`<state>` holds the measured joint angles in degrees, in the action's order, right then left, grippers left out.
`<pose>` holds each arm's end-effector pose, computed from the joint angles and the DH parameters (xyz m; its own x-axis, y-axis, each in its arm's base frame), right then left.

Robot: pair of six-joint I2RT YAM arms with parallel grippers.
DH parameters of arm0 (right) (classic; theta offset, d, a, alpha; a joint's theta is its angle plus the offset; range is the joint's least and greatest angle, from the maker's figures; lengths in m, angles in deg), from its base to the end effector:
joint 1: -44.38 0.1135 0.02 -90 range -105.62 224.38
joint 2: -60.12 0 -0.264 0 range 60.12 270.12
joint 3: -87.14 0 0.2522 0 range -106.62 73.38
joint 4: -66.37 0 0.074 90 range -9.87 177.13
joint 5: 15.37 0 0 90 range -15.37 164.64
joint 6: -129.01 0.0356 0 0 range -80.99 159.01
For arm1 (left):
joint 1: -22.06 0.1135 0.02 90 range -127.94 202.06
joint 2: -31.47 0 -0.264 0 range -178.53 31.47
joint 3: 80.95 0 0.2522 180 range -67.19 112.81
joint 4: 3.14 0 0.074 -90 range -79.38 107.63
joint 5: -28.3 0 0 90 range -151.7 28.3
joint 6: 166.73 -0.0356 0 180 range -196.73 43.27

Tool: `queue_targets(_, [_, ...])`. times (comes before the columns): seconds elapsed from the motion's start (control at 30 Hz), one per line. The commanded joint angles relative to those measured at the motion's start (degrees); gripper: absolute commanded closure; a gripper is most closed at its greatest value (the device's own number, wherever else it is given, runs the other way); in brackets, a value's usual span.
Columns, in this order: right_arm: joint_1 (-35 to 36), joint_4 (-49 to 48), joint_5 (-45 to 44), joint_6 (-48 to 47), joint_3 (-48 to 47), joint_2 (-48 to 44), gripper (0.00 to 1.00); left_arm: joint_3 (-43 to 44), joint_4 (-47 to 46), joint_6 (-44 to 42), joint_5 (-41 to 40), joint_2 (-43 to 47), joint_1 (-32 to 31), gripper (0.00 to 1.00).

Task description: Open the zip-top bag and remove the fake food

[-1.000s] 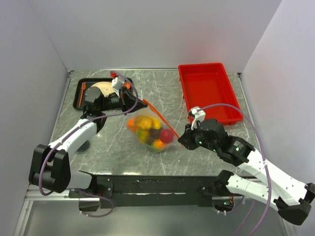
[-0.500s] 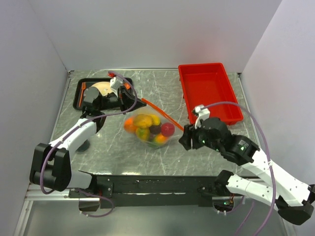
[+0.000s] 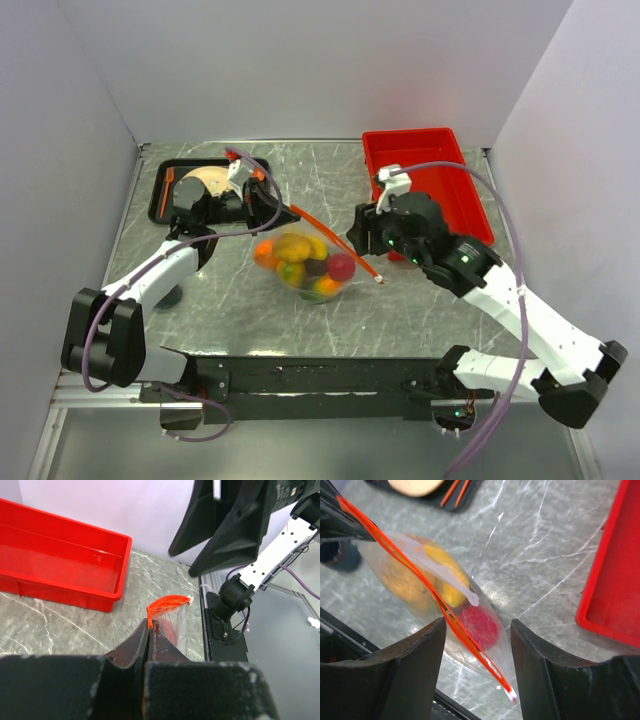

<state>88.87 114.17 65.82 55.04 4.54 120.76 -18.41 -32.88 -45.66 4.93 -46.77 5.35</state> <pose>0.1627 0.1522 0.3903 -0.4629 -0.0722 -0.8835 -0.4852 0.8547 0.1844 0.2726 -0.1160 0.3251 -0.3000 -0.1237 -0.9459 0.9482 0.0701 -0.3099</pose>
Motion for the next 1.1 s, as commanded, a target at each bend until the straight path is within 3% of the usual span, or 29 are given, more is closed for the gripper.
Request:
queue_targets(0.0, [-0.4,-4.5,4.9,-2.6,0.5,1.1,0.39,1.4,-2.1,-0.7,1.7,-0.3,-0.6,0.99])
queue_targets(0.4, [-0.4,-6.4,3.7,-1.8,4.0,4.7,0.49,1.4,-1.1,-1.6,1.9,-0.1,-0.9,0.99])
queue_targets(1.07, [0.2,-8.0,4.8,-1.0,9.4,2.0,0.53,1.6,-0.9,-1.5,1.2,-0.4,-1.2,0.99])
